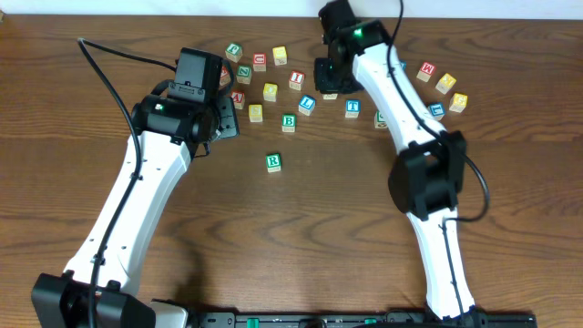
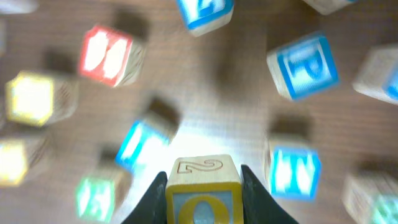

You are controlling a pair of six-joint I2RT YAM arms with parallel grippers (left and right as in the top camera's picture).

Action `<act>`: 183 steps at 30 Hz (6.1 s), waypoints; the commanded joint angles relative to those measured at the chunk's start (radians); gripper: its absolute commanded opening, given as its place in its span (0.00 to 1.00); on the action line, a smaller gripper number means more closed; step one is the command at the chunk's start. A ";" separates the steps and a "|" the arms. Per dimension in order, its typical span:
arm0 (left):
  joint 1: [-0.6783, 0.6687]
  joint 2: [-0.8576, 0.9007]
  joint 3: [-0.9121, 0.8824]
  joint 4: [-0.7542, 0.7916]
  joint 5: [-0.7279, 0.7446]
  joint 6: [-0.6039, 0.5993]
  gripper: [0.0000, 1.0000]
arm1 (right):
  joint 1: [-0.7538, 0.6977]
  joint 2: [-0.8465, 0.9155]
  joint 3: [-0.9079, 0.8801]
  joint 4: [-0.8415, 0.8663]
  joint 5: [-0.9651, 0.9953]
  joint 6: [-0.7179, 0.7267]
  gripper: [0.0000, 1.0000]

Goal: Spell out ROBOT

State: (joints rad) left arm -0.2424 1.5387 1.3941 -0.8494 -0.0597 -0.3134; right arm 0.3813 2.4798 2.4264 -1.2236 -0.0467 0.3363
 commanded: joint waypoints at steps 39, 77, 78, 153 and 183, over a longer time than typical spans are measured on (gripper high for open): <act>0.171 -0.007 0.017 -0.003 -0.051 0.013 0.60 | 0.248 -0.043 -0.349 -0.059 0.017 0.094 0.28; 0.258 -0.007 0.017 -0.018 -0.069 0.013 0.60 | 0.367 -0.105 -0.335 0.083 0.009 0.092 0.43; 0.258 -0.007 0.017 -0.018 -0.069 0.013 0.60 | 0.369 -0.105 -0.338 0.083 0.021 0.098 0.43; 0.258 0.025 0.017 -0.030 -0.069 0.013 0.60 | 0.340 -0.121 -0.452 0.143 0.019 -0.099 0.29; 0.258 0.025 0.017 -0.032 -0.069 0.013 0.60 | 0.305 -0.161 -0.436 0.098 0.010 0.308 0.41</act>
State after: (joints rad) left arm 0.0124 1.5532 1.3941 -0.8783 -0.1116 -0.3130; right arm 0.6903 2.3684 1.9808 -1.1240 -0.0311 0.6544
